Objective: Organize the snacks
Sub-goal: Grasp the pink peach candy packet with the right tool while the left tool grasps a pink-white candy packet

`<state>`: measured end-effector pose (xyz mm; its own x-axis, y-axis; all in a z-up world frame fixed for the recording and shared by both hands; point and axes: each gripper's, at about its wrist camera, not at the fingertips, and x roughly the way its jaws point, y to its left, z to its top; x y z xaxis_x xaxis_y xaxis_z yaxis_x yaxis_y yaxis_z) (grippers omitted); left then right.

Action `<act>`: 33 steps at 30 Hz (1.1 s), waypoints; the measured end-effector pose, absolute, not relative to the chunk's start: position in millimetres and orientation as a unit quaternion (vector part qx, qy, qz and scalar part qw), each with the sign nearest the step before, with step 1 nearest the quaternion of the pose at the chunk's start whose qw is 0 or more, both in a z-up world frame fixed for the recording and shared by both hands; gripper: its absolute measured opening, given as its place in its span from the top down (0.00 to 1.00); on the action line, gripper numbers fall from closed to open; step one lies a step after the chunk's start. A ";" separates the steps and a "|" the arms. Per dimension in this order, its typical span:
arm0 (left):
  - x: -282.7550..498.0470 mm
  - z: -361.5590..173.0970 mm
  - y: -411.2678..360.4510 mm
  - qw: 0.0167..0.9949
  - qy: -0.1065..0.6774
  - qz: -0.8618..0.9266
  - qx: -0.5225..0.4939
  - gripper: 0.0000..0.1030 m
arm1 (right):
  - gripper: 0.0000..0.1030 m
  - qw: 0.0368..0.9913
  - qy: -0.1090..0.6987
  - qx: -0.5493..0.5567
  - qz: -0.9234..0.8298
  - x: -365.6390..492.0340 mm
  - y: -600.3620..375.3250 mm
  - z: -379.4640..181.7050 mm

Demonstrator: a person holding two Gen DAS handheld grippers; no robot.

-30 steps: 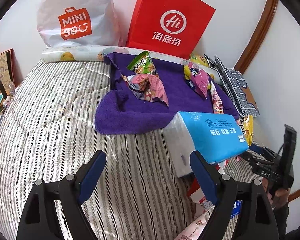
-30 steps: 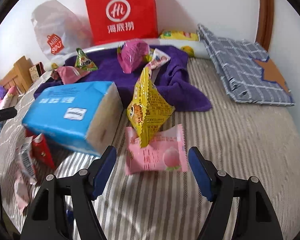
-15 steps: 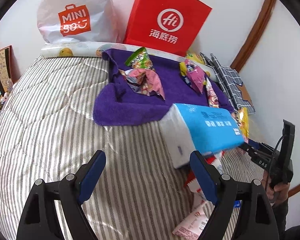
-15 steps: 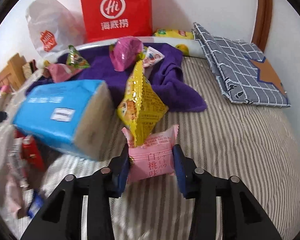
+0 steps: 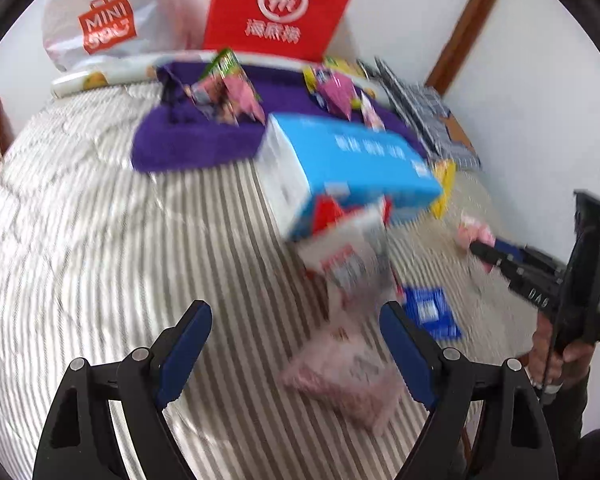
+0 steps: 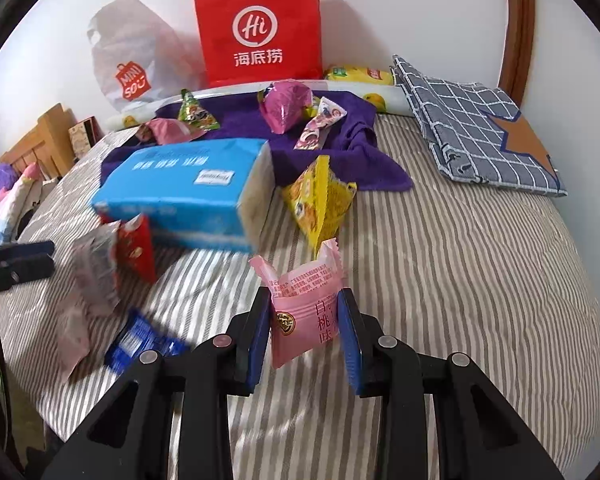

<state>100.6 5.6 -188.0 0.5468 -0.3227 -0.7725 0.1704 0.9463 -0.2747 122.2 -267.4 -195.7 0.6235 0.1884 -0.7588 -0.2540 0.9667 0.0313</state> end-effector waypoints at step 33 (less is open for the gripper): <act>84.5 -202.4 -41.3 0.876 0.466 -0.118 -0.047 0.52 | 0.65 0.903 0.407 -0.055 0.126 98.8 -264.5 -207.1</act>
<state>84.5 -41.3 -202.4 0.5385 -0.2511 -0.8043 0.1629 0.9676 -0.1930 98.8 -264.5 -207.1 0.6372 0.1831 -0.7486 -0.2722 0.9622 0.0036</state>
